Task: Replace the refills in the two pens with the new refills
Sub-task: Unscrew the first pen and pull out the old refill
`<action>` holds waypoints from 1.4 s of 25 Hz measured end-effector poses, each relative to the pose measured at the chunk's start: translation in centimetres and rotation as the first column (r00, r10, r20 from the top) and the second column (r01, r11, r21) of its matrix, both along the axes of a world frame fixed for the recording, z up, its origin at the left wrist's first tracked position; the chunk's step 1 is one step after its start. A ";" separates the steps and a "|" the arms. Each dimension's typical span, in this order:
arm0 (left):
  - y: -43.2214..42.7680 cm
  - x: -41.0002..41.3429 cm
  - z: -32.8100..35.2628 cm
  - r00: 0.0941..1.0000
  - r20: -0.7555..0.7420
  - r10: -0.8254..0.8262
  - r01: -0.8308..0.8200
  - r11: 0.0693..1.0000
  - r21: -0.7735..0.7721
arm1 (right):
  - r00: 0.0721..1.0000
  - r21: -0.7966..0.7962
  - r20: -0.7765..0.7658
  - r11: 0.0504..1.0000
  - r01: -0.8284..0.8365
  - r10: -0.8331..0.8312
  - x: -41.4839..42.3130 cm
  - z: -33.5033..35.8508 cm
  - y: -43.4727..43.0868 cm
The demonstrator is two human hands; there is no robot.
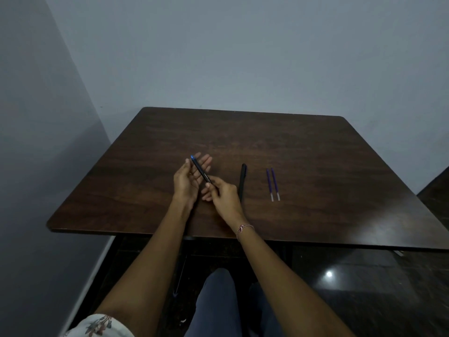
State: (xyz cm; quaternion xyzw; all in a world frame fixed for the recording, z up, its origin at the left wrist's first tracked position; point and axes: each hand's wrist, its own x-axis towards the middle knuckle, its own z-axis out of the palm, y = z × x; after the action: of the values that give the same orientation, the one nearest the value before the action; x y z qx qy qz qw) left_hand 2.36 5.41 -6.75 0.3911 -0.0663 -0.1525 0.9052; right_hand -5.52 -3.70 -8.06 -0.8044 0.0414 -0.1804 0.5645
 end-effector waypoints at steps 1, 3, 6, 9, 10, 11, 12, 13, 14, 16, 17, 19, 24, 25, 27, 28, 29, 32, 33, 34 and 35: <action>0.1 0.1 -0.1 0.999 -0.011 -0.051 0.050 0.998 -0.048 | 1.000 -0.015 -0.005 1.000 0.001 -0.001 0.0 0.0 -0.1; 0.4 0.2 -0.3 0.995 -0.024 -0.097 0.094 0.992 -0.087 | 1.000 -0.027 -0.021 1.000 0.010 -0.010 0.0 0.0 -0.2; 0.4 0.1 -0.5 0.996 -0.040 -0.084 0.082 0.995 -0.063 | 0.999 -0.044 -0.036 0.999 0.029 -0.030 -0.2 -0.1 -0.2; 0.3 0.0 -0.3 0.998 -0.058 -0.017 0.015 0.999 -0.046 | 0.998 -0.067 -0.048 0.997 0.039 -0.043 -0.2 0.1 -0.1; 0.3 -0.1 -0.2 0.998 -0.058 0.007 -0.010 0.999 -0.048 | 0.998 -0.062 -0.042 0.997 0.044 -0.046 -0.1 0.1 -0.1; 0.2 -0.1 -0.1 0.998 -0.059 0.028 -0.030 0.999 -0.045 | 0.998 -0.058 -0.036 0.997 0.047 -0.049 -0.1 0.1 -0.2; 0.1 -0.2 0.0 0.997 -0.060 0.046 -0.048 0.998 -0.034 | 0.998 -0.059 -0.028 0.997 0.050 -0.052 -0.1 0.2 -0.2; 0.0 -0.2 0.0 0.996 -0.060 0.065 -0.066 0.998 -0.018 | 0.998 -0.066 -0.020 0.996 0.055 -0.057 -0.1 0.2 -0.2; -0.1 -0.2 0.1 0.994 -0.061 0.087 -0.087 0.996 -0.002 | 0.998 -0.075 -0.012 0.995 0.059 -0.060 0.0 0.2 -0.2; -0.2 -0.5 0.1 0.988 -0.074 0.134 -0.133 0.991 0.019 | 0.998 -0.084 -0.002 0.995 0.061 -0.061 -0.1 0.1 -0.1; -0.2 -0.5 0.3 0.984 -0.080 0.157 -0.156 0.988 0.023 | 0.998 -0.084 0.002 0.995 0.059 -0.059 0.0 0.1 -0.1; -0.3 -0.7 0.6 0.978 -0.088 0.190 -0.187 0.981 0.044 | 0.999 -0.095 -0.005 0.994 0.054 -0.055 -0.2 0.2 -0.1; -0.7 -0.7 1.0 0.977 -0.048 0.209 -0.204 0.974 0.097 | 0.999 -0.108 -0.025 0.994 0.024 -0.027 -0.6 0.6 -0.3; -0.8 -0.6 0.9 0.977 -0.040 0.209 -0.204 0.973 0.108 | 0.999 -0.102 -0.023 0.995 0.021 -0.023 -0.6 0.6 -0.3; -0.7 -0.4 0.6 0.981 -0.022 0.192 -0.189 0.977 0.102 | 1.000 -0.077 -0.025 0.997 0.014 -0.016 -0.5 0.5 -0.3; -0.5 -0.3 0.3 0.985 -0.005 0.170 -0.169 0.982 0.090 | 1.000 -0.064 -0.027 0.998 0.009 -0.010 -0.5 0.4 -0.3; -0.3 -0.2 0.0 0.991 0.022 0.135 -0.137 0.988 0.074 | 1.000 -0.060 -0.025 0.998 0.006 -0.007 -0.5 0.3 -0.3; 0.4 0.0 -0.4 0.996 0.091 -0.018 0.017 1.000 0.007 | 0.999 -0.042 -0.023 0.999 0.021 -0.022 -0.3 0.1 -0.3; 0.5 0.0 -0.4 0.994 0.103 -0.047 0.048 0.999 -0.004 | 0.999 -0.036 -0.019 0.999 0.027 -0.028 -0.2 0.1 -0.3; 0.5 0.1 -0.4 0.993 0.106 -0.055 0.056 0.998 -0.004 | 0.999 -0.035 -0.015 0.999 0.029 -0.030 -0.1 0.0 -0.3; 0.4 0.0 -0.3 0.995 0.096 -0.042 0.042 0.999 0.001 | 0.999 -0.036 -0.013 0.999 0.029 -0.029 0.0 0.1 -0.3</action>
State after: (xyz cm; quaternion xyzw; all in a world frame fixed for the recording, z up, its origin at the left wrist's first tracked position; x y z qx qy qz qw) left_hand 2.41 5.83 -7.08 0.3959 -0.1180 -0.1525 0.8978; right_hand -5.57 -3.99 -7.98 -0.8149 0.0537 -0.1837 0.5471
